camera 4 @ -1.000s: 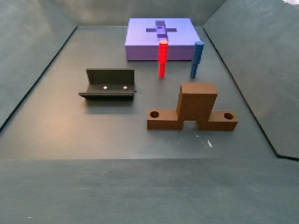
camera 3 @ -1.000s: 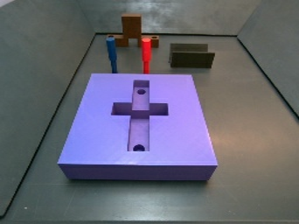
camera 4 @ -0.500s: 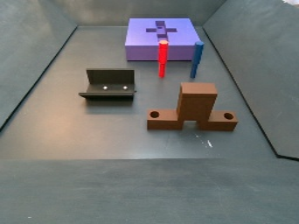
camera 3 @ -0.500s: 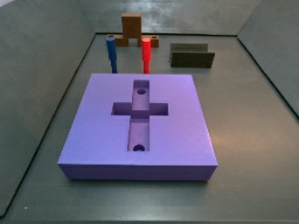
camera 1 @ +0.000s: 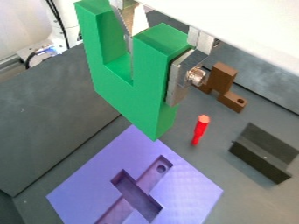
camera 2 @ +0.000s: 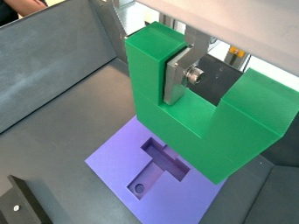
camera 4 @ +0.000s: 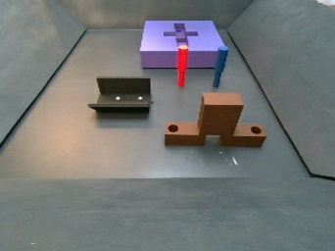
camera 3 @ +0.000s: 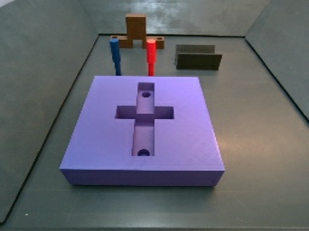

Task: Pick up the green object. Move up. Move to above the board. Insert the green object.
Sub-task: Insert the green object.

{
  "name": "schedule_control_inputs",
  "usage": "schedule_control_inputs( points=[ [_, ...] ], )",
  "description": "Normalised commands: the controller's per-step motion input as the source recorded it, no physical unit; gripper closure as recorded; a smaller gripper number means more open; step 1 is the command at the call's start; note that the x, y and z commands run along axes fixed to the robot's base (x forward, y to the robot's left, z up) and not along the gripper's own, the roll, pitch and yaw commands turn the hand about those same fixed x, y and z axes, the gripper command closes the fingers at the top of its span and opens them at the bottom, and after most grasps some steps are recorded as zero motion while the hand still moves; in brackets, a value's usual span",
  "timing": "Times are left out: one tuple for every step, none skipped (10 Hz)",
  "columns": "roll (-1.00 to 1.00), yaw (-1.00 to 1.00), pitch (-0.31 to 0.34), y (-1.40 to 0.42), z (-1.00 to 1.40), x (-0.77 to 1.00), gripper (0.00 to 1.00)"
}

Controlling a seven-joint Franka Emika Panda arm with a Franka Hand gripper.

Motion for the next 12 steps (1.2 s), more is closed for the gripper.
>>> schedule_control_inputs(
  points=[
    [0.03,0.09,-0.091,-0.21,-1.0,-0.2,1.0],
    [0.07,0.01,-0.076,-0.33,-1.0,-0.13,1.0],
    [0.09,0.0,-0.079,-0.43,-1.0,-0.04,1.0],
    [0.09,0.0,-0.117,-0.37,-1.0,0.0,1.0],
    [0.13,0.0,-0.211,-0.34,-0.79,0.07,1.0],
    [0.17,-0.05,-0.217,-0.18,-0.63,0.27,1.0],
    [0.11,-0.01,-0.201,0.0,-0.66,0.45,1.0],
    [0.09,0.0,-0.207,0.07,-0.65,0.4,1.0],
    [0.0,0.27,-0.25,0.12,-0.68,0.32,1.0],
    [0.0,0.2,-0.296,0.0,-0.63,0.06,1.0],
    [0.01,0.14,-0.249,0.0,-0.51,0.08,1.0],
    [0.22,0.16,-0.113,-0.07,-0.41,0.37,1.0]
  ],
)
